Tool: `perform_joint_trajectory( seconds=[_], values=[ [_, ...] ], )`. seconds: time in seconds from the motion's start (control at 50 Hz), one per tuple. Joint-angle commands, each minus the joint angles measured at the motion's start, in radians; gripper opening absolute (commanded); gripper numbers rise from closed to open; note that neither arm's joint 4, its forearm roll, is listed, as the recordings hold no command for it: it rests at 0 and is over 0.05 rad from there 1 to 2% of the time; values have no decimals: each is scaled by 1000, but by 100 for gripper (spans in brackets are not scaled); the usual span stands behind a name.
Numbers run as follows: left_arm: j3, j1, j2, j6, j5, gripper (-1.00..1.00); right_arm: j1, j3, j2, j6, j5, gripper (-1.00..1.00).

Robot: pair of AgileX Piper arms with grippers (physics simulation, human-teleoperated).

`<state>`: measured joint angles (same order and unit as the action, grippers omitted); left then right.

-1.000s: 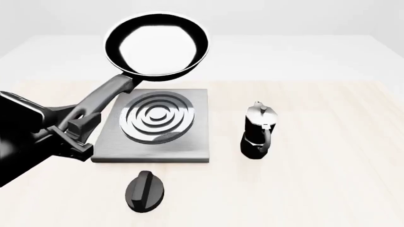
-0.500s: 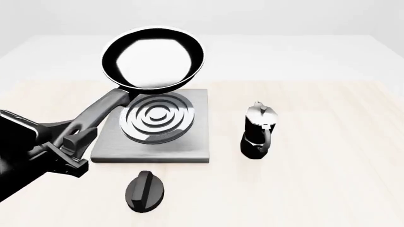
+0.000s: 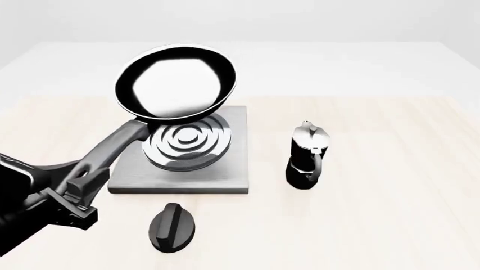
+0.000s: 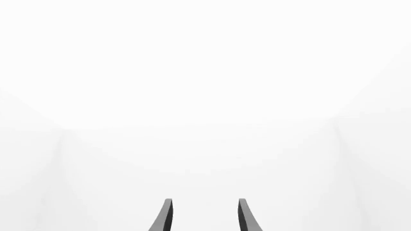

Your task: Put the frying pan on the stove.

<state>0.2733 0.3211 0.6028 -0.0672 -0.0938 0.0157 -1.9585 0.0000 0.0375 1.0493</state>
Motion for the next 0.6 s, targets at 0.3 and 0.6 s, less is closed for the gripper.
perform_joint_trajectory(
  seconds=[0.3, 0.6],
  values=[
    [-29, 2, 2, 27, 57, -100, 5, 8, 0, -5, -6, 100],
    [-42, 11, 63, 40, 118, -100, 6, 6, 0, -9, -3, 100]
  ],
)
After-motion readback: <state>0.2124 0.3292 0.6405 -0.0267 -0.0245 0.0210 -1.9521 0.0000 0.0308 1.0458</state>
